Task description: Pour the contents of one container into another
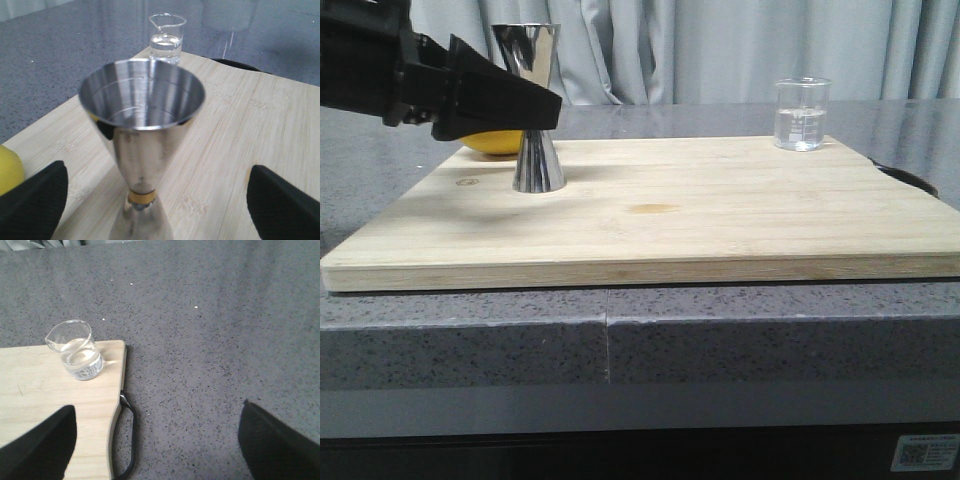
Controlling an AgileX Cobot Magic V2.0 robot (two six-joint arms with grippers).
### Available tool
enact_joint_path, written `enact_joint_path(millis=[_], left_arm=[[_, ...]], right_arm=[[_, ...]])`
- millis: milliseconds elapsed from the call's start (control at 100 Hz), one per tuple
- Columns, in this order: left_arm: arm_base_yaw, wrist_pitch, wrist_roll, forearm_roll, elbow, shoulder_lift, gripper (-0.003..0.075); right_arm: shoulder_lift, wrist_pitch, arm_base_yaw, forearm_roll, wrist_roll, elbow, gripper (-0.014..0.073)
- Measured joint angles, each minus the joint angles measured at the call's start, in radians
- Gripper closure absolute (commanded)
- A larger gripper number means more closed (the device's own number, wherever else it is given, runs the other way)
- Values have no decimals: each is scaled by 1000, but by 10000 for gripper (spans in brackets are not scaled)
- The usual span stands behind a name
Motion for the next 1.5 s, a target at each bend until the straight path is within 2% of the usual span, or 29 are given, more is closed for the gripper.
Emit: enact_joint_path(millis=[120,680,890,1180,1500], left_arm=[[0,9,0,0,-14,23,83],[0,37,0,0,-51,84,307],[0,41,0,0,-57,84,406],[0,43,0,0,-57,84,580],[0,43,0,0,-57,84,682]], right_arm=[[0,-13,0,0,0,0,-1],[0,-36,0,0,0,0,-1],[0,-36,0,0,0,0,-1],[0,-36,0,0,0,0,-1],[0,-36,0,0,0,0,-1]])
